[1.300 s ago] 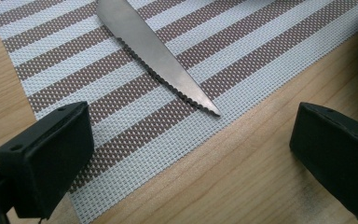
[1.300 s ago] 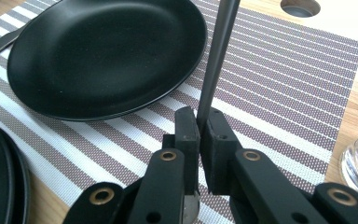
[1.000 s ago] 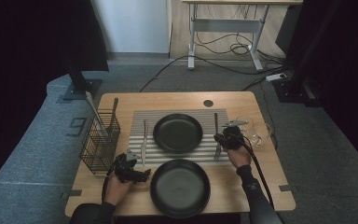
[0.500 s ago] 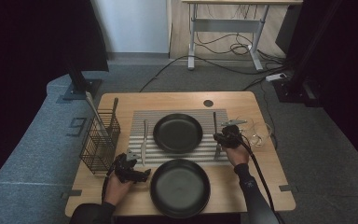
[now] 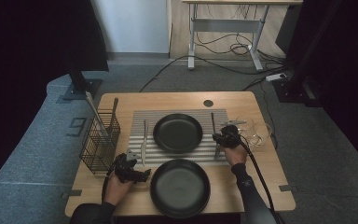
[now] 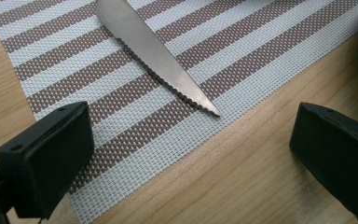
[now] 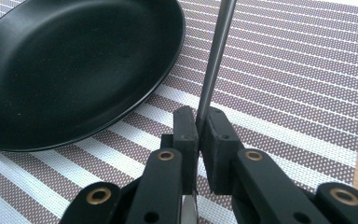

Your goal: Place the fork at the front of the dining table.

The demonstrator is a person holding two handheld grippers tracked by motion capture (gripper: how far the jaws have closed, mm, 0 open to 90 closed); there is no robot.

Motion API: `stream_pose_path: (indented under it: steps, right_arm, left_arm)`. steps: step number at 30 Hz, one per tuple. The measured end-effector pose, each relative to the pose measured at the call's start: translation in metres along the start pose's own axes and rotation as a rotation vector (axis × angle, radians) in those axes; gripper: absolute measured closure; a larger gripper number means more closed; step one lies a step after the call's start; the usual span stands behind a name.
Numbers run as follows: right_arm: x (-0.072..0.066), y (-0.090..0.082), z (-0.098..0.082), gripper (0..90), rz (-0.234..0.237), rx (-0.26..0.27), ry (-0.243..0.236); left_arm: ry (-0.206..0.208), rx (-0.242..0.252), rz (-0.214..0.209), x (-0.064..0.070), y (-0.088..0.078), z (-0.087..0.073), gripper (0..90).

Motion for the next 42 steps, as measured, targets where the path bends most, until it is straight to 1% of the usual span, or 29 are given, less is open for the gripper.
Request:
stream_pose_path:
  steps: [11,20,25,27,29,37,42]
  right_arm:
    - [-0.002,0.006,-0.004,83.6,-0.02,-0.011,-0.004]
    - [-0.003,0.013,-0.008,83.7,-0.028,-0.017,0.011]
    - [-0.002,0.018,-0.013,85.7,-0.043,-0.038,0.006]
    - [-0.002,0.02,-0.015,86.0,-0.048,-0.047,0.013]
    - [-0.001,0.022,-0.017,86.1,-0.046,-0.047,0.021]
    - [-0.001,0.027,-0.02,86.2,-0.052,-0.058,0.023]
    - [-0.004,0.028,-0.02,86.1,-0.036,-0.054,0.032]
  left_arm:
    - [0.0,0.0,0.0,0.0,0.0,0.0,0.0]
    - [0.0,0.0,0.0,0.0,0.0,0.0,0.0]
    - [0.0,0.0,0.0,0.0,0.0,0.0,0.0]
    - [0.0,0.0,0.0,0.0,0.0,0.0,0.0]
    - [0.0,0.0,0.0,0.0,0.0,0.0,0.0]
    - [0.0,0.0,0.0,0.0,0.0,0.0,0.0]
    - [0.0,0.0,0.0,0.0,0.0,0.0,0.0]
Point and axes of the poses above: each handheld gripper's, and its own axes: y roughly forward along the jaws, z roughly out of its top, x roughly to its right, the point moved 10 cm from there along y, roughly forward along the jaws
